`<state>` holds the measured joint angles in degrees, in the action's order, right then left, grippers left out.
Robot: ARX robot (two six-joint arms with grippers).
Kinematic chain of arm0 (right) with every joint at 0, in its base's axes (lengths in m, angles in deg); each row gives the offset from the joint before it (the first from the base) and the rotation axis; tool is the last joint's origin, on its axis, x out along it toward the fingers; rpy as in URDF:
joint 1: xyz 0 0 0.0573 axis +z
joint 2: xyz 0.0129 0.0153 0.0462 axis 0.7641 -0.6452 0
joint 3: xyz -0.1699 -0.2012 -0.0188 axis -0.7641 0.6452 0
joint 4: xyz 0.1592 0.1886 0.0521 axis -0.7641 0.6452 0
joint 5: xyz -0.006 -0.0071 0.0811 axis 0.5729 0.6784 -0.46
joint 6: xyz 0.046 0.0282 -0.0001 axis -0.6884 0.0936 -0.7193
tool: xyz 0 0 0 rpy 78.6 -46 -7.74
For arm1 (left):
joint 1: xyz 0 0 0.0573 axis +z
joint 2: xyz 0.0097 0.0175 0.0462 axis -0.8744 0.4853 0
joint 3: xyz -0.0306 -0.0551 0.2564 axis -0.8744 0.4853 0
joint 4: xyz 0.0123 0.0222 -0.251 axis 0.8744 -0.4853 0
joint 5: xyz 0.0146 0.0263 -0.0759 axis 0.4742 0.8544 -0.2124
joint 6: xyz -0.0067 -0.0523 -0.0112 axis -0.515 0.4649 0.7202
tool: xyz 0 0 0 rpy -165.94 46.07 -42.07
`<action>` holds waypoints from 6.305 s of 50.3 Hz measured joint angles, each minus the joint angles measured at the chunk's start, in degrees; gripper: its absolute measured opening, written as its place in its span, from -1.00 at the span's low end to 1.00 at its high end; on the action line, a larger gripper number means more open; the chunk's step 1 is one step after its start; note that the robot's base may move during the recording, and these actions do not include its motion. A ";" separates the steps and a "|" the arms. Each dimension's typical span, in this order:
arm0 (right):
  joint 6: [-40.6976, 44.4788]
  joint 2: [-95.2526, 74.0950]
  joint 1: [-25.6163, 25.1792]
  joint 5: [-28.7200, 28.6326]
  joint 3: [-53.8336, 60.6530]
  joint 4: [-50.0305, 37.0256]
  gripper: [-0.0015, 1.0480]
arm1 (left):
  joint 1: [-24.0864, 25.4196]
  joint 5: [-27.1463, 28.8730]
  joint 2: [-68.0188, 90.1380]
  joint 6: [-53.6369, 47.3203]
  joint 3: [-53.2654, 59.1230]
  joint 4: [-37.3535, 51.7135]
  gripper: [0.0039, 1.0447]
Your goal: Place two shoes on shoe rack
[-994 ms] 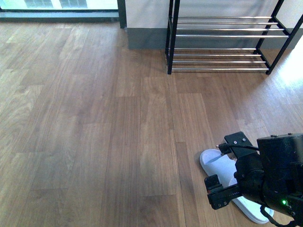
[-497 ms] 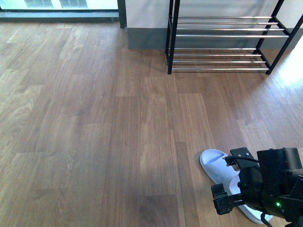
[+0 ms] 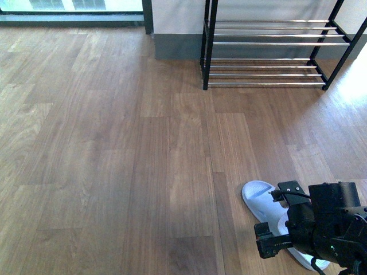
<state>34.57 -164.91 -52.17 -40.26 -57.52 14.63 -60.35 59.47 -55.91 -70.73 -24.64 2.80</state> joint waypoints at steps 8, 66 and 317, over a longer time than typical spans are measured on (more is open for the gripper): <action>0.61 -0.07 -0.85 -0.68 -0.22 0.00 0.82 | 0.00 0.00 0.00 0.00 0.00 0.00 -0.97; 18.93 -4.42 -11.34 -1.55 -9.27 1.62 0.82 | 0.00 0.00 0.00 0.00 0.00 0.00 -0.97; 11.78 109.46 7.89 -10.95 31.19 32.68 -0.97 | -0.04 -0.07 -0.02 -0.02 -0.04 -0.04 -0.97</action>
<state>46.35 -55.45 -44.28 -51.21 -26.33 47.30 -60.39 59.41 -55.93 -70.75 -24.69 2.75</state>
